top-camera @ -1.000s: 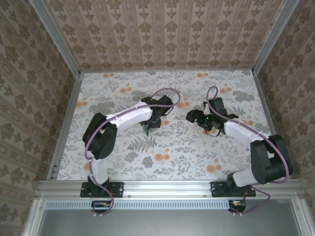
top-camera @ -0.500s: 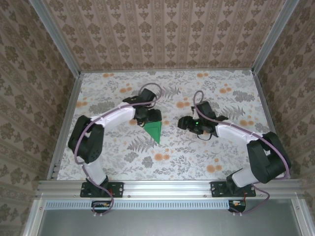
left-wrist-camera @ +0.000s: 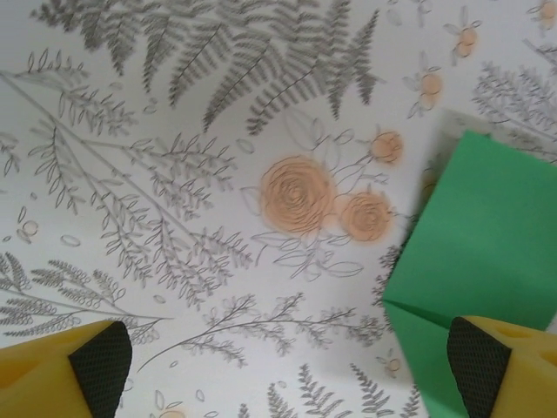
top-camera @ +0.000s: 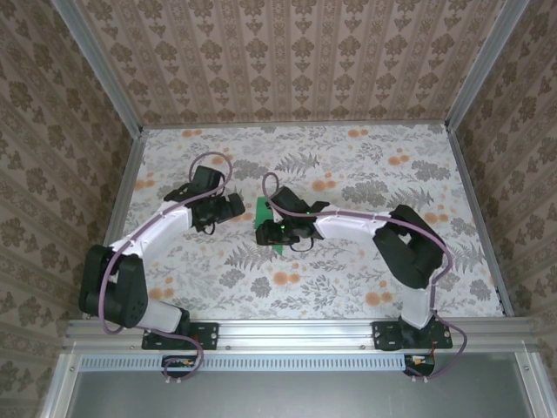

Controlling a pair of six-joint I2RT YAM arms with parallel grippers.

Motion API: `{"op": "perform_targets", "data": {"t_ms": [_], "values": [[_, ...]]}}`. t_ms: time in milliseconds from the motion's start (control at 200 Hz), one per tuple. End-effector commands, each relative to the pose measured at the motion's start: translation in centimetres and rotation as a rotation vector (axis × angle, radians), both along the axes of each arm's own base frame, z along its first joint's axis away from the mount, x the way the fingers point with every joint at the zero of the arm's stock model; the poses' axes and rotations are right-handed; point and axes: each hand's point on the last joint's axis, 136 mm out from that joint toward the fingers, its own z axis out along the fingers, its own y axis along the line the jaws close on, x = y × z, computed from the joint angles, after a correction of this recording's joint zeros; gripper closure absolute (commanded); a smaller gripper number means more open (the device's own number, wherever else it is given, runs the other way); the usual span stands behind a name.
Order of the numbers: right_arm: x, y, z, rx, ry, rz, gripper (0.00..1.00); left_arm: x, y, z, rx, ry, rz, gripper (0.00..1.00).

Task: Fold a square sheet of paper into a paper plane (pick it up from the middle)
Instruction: Rotate the paper at the center of the table.

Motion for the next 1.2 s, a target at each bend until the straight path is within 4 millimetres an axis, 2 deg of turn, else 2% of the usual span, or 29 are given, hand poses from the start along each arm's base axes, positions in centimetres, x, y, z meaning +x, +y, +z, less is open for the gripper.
{"op": "perform_targets", "data": {"t_ms": [0, 95, 320, 435, 555, 640, 750, 865, 935, 985, 1075, 1195], "values": [[0.1, -1.1, -1.9, -0.113, 0.034, 0.011, 0.56, 0.0, -0.4, 0.6, -0.047, -0.033, -0.018, 0.03], [-0.2, -1.9, -3.0, -0.163, 0.055, 0.029, 0.56, 0.0, -0.3, 0.5, -0.046, -0.03, -0.022, 0.02], [-1.3, -5.9, -5.3, -0.286, 0.107, 0.068, 0.55, 0.1, -0.7, 0.3, -0.051, -0.024, -0.051, 0.01], [-3.1, -8.2, -6.0, -0.33, 0.156, 0.183, 0.55, 0.1, -0.8, 0.3, -0.057, -0.024, -0.061, 0.01], [-4.8, -10.8, -5.7, -0.352, 0.173, 0.312, 0.55, -0.2, -0.9, 0.2, -0.067, -0.025, -0.068, 0.0], [-4.2, -12.2, -4.4, -0.346, 0.128, 0.309, 0.53, -0.4, -1.0, 0.2, -0.08, -0.03, -0.066, 0.0], [-2.3, -11.6, -1.8, -0.296, 0.034, 0.237, 0.5, -0.5, -1.4, 0.3, -0.111, -0.038, -0.063, 0.0], [0.0, -10.0, 0.5, -0.215, -0.026, 0.061, 0.48, -0.7, -1.8, 0.1, -0.145, -0.027, -0.033, 0.0], [0.7, -8.7, 1.3, -0.161, -0.047, -0.022, 0.49, -0.7, -2.1, 0.1, -0.183, -0.029, -0.016, 0.0], [1.1, -8.0, 1.6, -0.15, -0.063, -0.064, 0.49, -0.8, -2.6, 0.0, -0.208, -0.029, -0.01, 0.0], [1.8, -7.7, 0.8, -0.172, -0.052, -0.133, 0.5, -0.9, -3.0, -0.2, -0.224, -0.023, -0.002, 0.0], [2.3, -8.6, -0.9, -0.247, -0.028, -0.185, 0.52, -1.1, -3.9, -0.5, -0.247, -0.008, -0.012, 0.0]]}}
